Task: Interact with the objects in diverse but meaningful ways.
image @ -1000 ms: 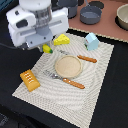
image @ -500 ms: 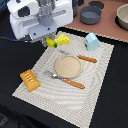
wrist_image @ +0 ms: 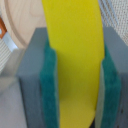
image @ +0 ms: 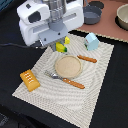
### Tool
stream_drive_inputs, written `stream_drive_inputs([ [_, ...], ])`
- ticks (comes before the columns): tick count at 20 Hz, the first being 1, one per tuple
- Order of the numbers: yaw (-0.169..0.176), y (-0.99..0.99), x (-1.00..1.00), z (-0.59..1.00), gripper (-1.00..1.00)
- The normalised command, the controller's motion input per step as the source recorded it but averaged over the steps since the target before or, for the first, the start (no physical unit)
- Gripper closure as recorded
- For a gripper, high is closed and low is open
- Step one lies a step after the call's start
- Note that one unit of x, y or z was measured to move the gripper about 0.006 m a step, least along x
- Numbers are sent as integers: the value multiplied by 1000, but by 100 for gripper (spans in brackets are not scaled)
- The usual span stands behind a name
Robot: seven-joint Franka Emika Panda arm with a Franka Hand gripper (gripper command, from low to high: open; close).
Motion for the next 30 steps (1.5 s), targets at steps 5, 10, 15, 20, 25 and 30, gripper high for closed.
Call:
stream_drive_inputs([
  [5, 0, -631, 778, 0, 100],
  [10, 0, -734, 719, 0, 100],
  [15, 0, -750, 661, 0, 100],
  [20, 0, -713, 500, -52, 100],
  [25, 0, -654, 365, -116, 100],
  [30, 7, -566, -37, -290, 100],
])
